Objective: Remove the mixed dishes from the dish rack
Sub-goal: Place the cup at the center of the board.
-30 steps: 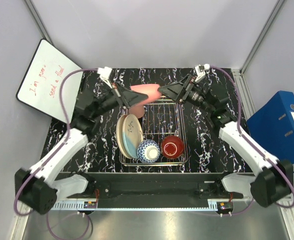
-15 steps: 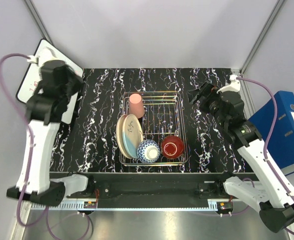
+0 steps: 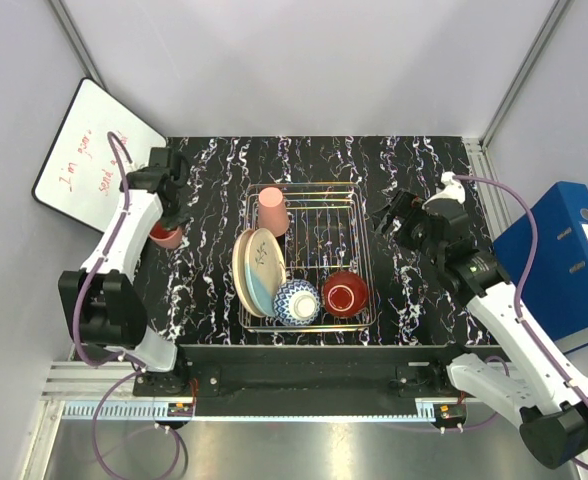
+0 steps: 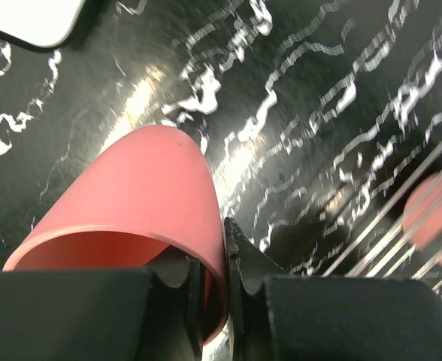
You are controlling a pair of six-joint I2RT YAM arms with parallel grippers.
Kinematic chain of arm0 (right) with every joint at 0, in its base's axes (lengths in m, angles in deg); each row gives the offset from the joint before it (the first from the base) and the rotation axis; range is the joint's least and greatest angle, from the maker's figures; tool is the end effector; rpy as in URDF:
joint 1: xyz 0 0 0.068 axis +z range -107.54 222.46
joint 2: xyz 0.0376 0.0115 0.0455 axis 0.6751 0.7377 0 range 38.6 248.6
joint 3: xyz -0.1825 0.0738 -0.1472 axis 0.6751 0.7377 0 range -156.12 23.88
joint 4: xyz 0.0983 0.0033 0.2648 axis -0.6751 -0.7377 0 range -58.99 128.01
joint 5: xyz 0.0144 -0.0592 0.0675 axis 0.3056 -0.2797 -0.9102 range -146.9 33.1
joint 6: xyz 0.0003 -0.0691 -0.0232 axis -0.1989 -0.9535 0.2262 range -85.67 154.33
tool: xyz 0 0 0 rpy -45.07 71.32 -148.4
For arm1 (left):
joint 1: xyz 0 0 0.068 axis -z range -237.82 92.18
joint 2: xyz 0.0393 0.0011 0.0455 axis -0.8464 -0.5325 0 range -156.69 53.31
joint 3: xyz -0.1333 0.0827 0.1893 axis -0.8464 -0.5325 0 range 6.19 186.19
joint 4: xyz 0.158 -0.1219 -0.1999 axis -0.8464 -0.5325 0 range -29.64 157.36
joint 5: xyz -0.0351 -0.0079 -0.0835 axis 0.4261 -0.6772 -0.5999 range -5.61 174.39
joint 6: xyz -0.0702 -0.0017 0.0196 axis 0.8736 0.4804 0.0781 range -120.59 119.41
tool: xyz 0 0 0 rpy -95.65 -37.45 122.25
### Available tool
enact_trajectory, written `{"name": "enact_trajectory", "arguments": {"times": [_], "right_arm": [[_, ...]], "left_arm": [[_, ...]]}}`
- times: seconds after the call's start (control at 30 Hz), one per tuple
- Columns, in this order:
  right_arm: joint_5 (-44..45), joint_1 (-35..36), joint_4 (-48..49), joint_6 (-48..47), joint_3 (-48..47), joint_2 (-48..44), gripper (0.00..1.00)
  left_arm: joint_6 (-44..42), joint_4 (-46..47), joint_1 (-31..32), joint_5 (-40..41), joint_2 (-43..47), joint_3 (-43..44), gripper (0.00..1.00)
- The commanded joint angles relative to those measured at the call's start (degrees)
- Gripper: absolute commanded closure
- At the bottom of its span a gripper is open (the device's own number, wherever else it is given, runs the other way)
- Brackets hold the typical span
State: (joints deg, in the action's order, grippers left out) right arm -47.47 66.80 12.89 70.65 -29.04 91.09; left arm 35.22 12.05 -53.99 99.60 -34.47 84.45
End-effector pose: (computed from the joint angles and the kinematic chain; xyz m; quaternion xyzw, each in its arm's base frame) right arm 0.2453 0.1000 0.3068 0.1317 0.8299 0.2118 0.4991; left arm 0.3411 -0.0070 0.2443 -0.2942 0.9220 0.0482 0.2469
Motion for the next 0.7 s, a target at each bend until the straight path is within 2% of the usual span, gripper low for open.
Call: {"name": "enact_trajectory", "arguments": {"times": [0.0,0.2,0.47,0.53,0.57,0.67], "right_arm": [[-0.64,0.01,1.57,-0.02,1.24,-0.63,0.0],[-1.26,0.1,1.48,-0.19,0.81,1.91,0.0],[-2.05,0.1,2.62,0.16,0.98,4.64,0.0],[-2.31,0.1,2.98,0.07,0.9,5.17,0.0],[-2.4,0.01,3.06,-0.02,0.9,5.34,0.0],[-2.93,0.01,3.59,0.07,0.9,5.78,0.0]], "left_arm": [[-1.71,4.86,-2.78,-3.86,-2.03,-1.35,1.0],[-1.62,7.14,-6.82,-9.22,-6.94,-5.75,1.0],[-2.32,8.11,-7.79,-7.56,-9.33,-8.03,1.0],[-2.5,8.11,-7.88,-7.56,-9.42,-8.21,0.95],[-2.59,8.11,-7.88,-7.64,-9.42,-8.21,0.87],[-2.68,7.5,-7.97,-7.12,-8.81,-8.21,0.76]]}}
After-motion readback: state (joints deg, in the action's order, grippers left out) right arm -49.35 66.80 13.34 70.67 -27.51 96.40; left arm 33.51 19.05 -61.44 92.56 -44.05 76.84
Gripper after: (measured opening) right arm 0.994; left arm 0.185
